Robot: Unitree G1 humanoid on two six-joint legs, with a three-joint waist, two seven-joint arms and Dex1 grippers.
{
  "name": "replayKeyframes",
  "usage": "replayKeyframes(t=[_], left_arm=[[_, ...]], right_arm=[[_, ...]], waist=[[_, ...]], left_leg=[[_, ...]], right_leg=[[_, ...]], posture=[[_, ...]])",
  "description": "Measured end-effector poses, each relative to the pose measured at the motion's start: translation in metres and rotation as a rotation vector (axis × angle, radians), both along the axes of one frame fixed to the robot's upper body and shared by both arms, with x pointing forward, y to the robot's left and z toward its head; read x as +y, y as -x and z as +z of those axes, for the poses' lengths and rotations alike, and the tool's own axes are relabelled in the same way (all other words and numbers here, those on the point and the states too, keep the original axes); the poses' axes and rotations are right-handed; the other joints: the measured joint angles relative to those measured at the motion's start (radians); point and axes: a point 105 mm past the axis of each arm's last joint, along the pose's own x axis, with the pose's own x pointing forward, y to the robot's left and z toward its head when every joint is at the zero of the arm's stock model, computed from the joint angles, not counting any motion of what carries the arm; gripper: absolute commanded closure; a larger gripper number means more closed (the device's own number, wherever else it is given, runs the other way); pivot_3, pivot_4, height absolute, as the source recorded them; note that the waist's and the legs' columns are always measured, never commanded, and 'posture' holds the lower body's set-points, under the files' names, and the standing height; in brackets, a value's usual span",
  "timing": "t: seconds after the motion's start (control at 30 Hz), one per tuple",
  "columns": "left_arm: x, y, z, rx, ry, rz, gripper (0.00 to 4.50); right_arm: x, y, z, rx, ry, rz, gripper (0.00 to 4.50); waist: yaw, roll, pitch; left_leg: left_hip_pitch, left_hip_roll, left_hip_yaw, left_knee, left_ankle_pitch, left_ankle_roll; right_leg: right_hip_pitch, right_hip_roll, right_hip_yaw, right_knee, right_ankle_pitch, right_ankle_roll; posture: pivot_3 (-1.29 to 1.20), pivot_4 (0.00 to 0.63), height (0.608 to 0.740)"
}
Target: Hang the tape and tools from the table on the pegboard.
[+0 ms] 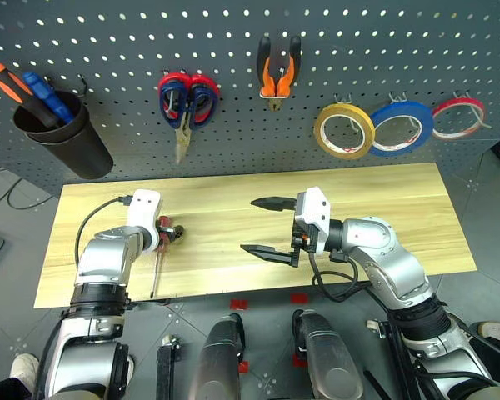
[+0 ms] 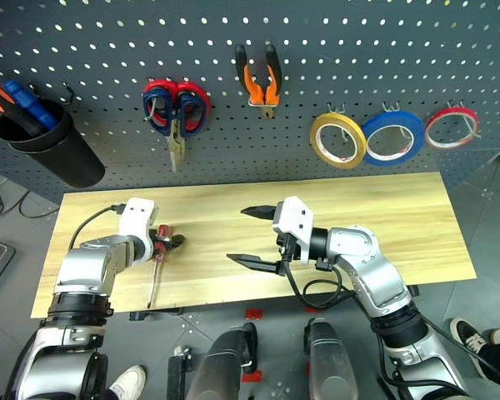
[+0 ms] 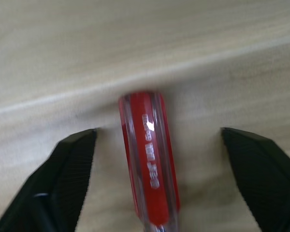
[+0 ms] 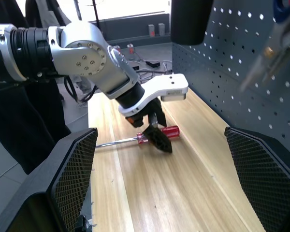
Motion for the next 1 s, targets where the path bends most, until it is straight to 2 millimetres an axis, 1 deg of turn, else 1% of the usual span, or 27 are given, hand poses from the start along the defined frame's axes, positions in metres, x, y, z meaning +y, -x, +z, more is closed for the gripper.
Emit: replayKeyframes(t=[0.07,0.17,0.2,0.27,0.47,0.6,0.63,0.77,0.87,0.93,1.0], left_arm=[[0.0,-0.001,0.002,-0.002,-0.007,-0.003,1.73],[0.001,-0.001,0.002,0.0,-0.016,-0.003,2.77],[0.001,-0.001,0.002,0.001,-0.016,-0.002,2.98],[0.001,-0.001,0.002,0.002,-0.015,-0.002,3.55],[0.003,0.0,0.003,0.005,-0.019,0.002,3.57],[0.003,0.001,0.003,0.004,-0.019,0.0,3.57],[0.003,0.002,0.004,-0.004,-0.025,-0.007,3.57],[-0.009,0.01,0.016,-0.096,-0.113,-0.09,3.57],[-0.029,0.024,0.026,-0.185,-0.229,-0.171,3.57],[-0.035,0.033,0.033,-0.24,-0.302,-0.18,3.57],[-0.039,0.039,0.042,-0.31,-0.356,-0.16,3.57]], right_arm=[[0.0,0.0,0.0,0.002,0.0,-0.004,0.0],[0.0,-0.001,-0.001,0.01,0.002,-0.009,0.0],[0.0,-0.001,-0.001,0.011,0.002,-0.009,0.0],[-0.001,-0.002,-0.002,0.013,0.002,-0.01,0.0],[-0.001,-0.005,-0.003,0.02,0.005,-0.017,0.0],[-0.001,-0.007,-0.002,0.014,0.001,-0.017,0.0],[-0.001,-0.007,-0.001,0.012,-0.002,-0.015,0.0],[-0.006,-0.009,0.004,0.013,-0.033,-0.027,0.0],[-0.01,-0.009,0.009,0.023,-0.078,-0.026,0.0],[-0.011,-0.008,0.012,0.03,-0.111,-0.023,0.0],[-0.01,-0.007,0.013,0.036,-0.132,-0.021,0.0]], waist=[[-0.001,0.0,0.003],[-0.001,0.001,0.005],[-0.001,0.001,0.005],[-0.001,0.001,0.006],[-0.001,0.001,0.006],[-0.001,0.0,0.005],[-0.001,0.0,0.005],[-0.001,-0.001,0.004],[0.0,-0.003,-0.001],[0.0,-0.004,-0.005],[0.001,-0.005,-0.017]], left_leg=[[0.0,0.0,0.0,0.0,0.0,-0.001],[0.0,0.0,0.0,-0.001,0.002,-0.003],[0.0,0.0,0.0,-0.001,0.002,-0.003],[-0.001,0.0,0.0,-0.001,0.001,-0.003],[-0.001,0.0,0.0,-0.001,0.002,-0.003],[-0.002,0.0,0.0,-0.001,0.003,-0.005],[-0.003,0.0,0.0,-0.001,0.003,-0.005],[-0.009,0.0,-0.001,-0.001,0.005,-0.009],[-0.01,0.0,-0.002,-0.002,0.005,-0.009],[-0.011,0.0,-0.003,-0.001,0.006,-0.01],[-0.013,0.0,-0.003,-0.001,0.006,-0.011]], right_leg=[[0.0,0.0,0.0,0.0,0.0,0.0],[-0.001,0.0,0.0,0.0,0.0,0.0],[-0.001,0.0,0.0,0.0,0.0,0.0],[-0.001,0.0,0.0,0.0,0.0,0.0],[-0.001,0.0,0.0,0.0,0.0,0.0],[-0.002,0.0,0.0,-0.001,0.0,0.0],[-0.003,0.0,0.0,-0.001,0.0,0.0],[-0.008,-0.001,-0.001,-0.001,0.0,0.0],[-0.008,-0.001,-0.001,-0.002,0.0,0.0],[-0.009,-0.001,-0.001,-0.002,0.0,0.0],[-0.011,-0.001,-0.002,-0.002,0.0,0.0]], posture=[[-0.15,0.477,0.74],[-0.15,0.475,0.74],[-0.15,0.473,0.74],[-0.15,0.469,0.74],[-0.15,0.45,0.74],[-0.15,0.405,0.74],[-0.15,0.405,0.74],[-0.14,0.34,0.74],[-0.14,0.303,0.74],[-0.14,0.263,0.74],[-0.14,0.237,0.74]])
